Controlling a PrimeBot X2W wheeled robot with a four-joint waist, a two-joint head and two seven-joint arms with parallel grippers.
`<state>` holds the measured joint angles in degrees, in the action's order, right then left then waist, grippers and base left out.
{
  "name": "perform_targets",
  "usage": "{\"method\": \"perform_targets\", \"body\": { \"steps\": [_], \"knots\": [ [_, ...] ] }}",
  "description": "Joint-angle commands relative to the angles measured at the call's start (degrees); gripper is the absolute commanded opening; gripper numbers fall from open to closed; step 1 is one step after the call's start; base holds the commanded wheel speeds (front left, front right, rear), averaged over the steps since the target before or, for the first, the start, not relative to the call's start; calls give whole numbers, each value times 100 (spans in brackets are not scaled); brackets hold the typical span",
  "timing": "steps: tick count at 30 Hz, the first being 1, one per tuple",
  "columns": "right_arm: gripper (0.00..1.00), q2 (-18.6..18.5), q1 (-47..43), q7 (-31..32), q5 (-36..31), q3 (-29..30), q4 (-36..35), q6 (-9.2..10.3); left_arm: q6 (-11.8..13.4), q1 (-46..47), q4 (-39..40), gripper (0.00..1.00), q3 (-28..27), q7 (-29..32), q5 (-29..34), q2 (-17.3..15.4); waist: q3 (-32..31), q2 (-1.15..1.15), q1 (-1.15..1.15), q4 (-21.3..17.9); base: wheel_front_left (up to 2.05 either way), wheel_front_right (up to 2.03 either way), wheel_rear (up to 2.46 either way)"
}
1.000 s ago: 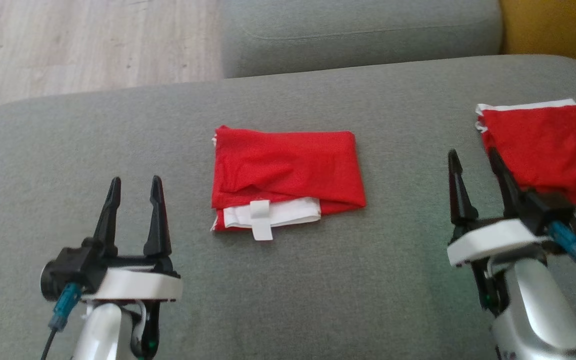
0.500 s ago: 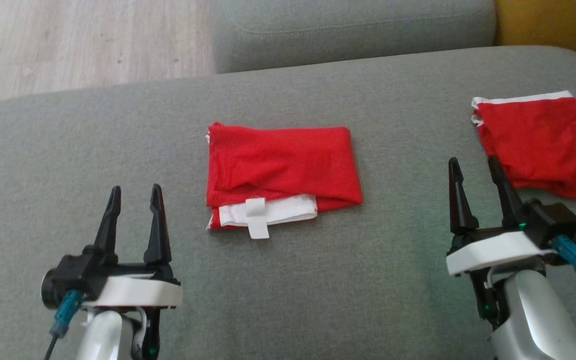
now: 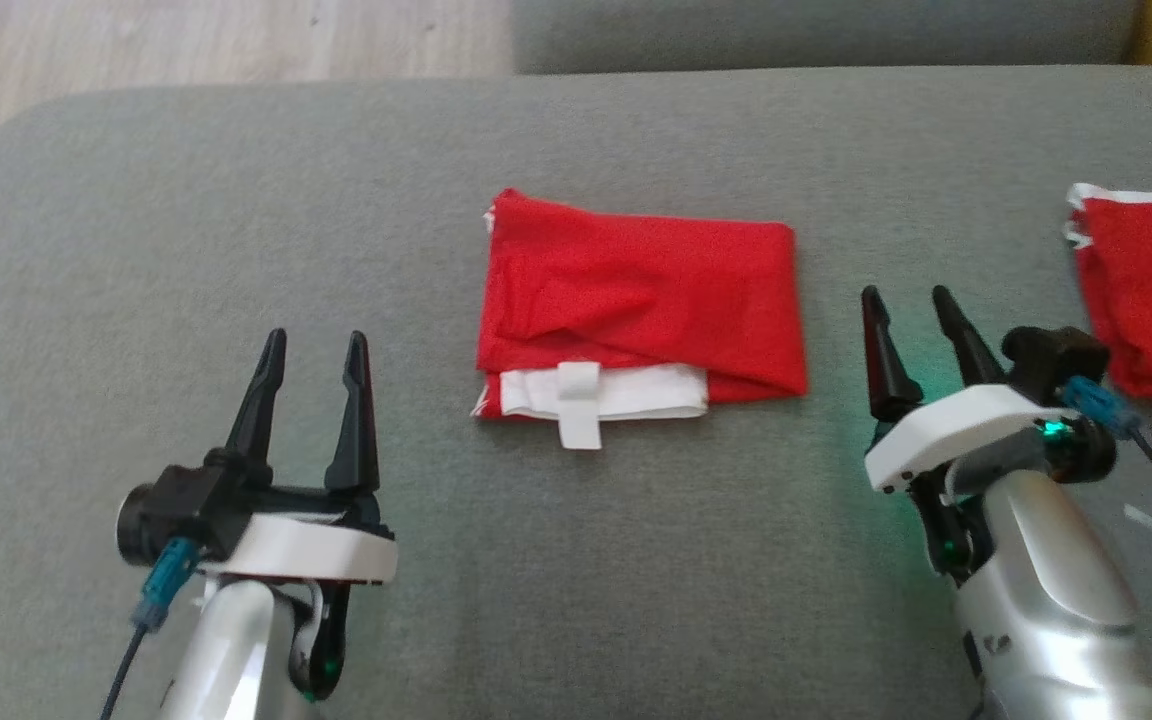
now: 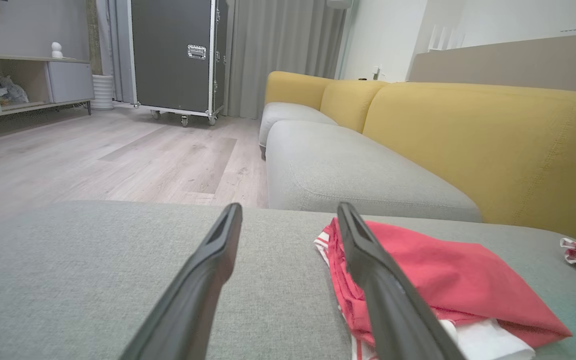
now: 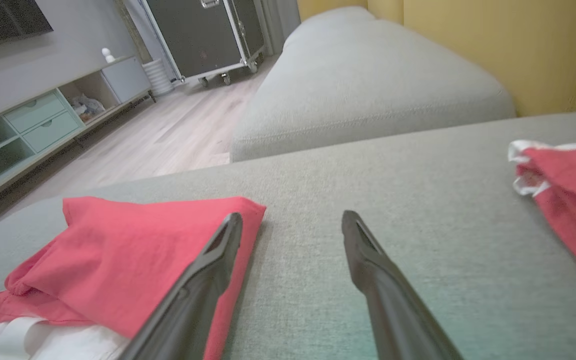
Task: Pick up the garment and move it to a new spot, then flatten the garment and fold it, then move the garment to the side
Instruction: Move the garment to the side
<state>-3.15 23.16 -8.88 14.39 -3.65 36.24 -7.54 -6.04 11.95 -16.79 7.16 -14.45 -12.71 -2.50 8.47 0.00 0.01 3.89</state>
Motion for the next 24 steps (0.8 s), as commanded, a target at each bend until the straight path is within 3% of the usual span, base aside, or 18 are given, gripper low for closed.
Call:
{"method": "perform_targets", "body": {
  "steps": [1,8,15,17,24],
  "knots": [
    [100,27,311,31,143,-230,67,5,-19,279,124,100,-113,-55,-5,-38,164,0,-1,222,0,0,0],
    [100,27,815,211,669,-650,1015,5,-22,413,78,100,34,-55,-70,-38,333,0,-1,608,0,0,0],
    [97,27,1158,432,616,-1026,2042,5,15,450,68,100,144,-55,-140,-38,349,0,-1,833,0,0,0],
    [0,27,1228,370,596,-1106,2215,5,30,432,68,100,159,-55,-149,-38,317,0,-1,846,0,0,0],
    [0,27,1469,-274,106,-1198,2550,5,49,311,80,100,60,-55,-77,-38,93,0,-1,599,0,0,0]
  ]
}}
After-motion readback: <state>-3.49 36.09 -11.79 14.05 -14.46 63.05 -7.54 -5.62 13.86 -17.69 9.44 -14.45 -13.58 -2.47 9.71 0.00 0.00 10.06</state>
